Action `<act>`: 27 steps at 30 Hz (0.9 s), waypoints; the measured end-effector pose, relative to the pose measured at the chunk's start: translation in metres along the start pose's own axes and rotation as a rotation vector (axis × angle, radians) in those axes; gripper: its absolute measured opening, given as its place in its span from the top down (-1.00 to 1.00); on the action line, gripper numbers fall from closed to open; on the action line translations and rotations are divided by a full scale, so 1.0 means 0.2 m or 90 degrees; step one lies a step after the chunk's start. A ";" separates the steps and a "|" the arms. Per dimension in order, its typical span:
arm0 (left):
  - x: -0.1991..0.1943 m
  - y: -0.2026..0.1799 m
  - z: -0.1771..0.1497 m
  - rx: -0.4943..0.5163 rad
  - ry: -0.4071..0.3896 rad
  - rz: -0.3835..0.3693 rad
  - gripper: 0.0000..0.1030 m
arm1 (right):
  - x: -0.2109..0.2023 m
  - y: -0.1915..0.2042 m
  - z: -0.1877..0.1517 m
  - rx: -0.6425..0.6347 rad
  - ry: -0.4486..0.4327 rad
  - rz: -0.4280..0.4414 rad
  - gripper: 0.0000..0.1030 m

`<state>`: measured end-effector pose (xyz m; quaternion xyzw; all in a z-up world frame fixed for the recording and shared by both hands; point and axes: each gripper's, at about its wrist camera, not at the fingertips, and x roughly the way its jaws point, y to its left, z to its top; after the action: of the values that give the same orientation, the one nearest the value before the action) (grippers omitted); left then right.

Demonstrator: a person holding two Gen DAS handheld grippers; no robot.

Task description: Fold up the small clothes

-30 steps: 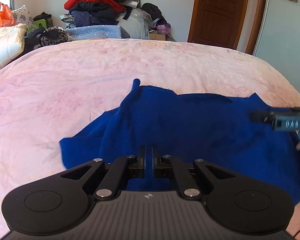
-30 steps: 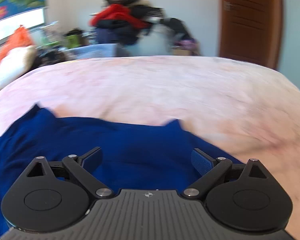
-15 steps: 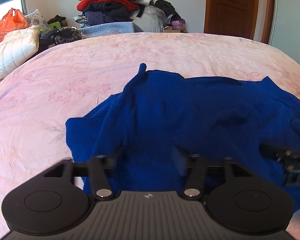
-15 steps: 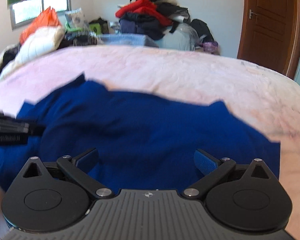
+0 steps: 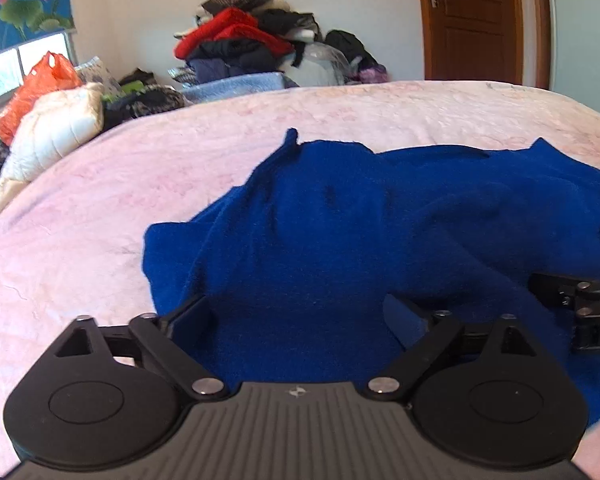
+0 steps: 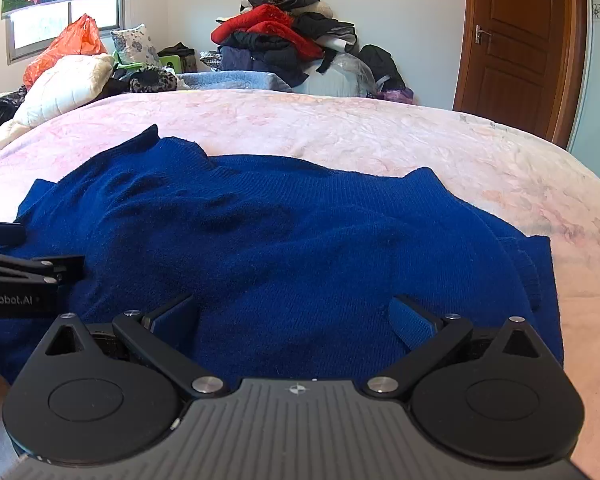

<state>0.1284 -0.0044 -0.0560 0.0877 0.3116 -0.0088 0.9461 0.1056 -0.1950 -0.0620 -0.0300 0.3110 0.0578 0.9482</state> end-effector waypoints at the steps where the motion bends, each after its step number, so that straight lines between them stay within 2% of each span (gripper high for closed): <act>1: 0.00 0.00 -0.02 -0.003 -0.011 0.009 -1.00 | 0.00 0.00 0.00 0.001 -0.001 0.001 -1.00; 8: 0.00 0.02 -0.04 -0.024 -0.021 0.000 -1.00 | -0.01 0.00 0.00 0.002 -0.001 -0.001 -1.00; 27: 0.00 0.03 -0.05 -0.027 -0.021 -0.002 -1.00 | 0.00 0.00 0.00 0.002 0.002 0.002 -1.00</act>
<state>0.1226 0.0022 -0.0626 0.0668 0.2965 -0.0054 0.9527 0.1056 -0.1944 -0.0632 -0.0278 0.3123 0.0588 0.9477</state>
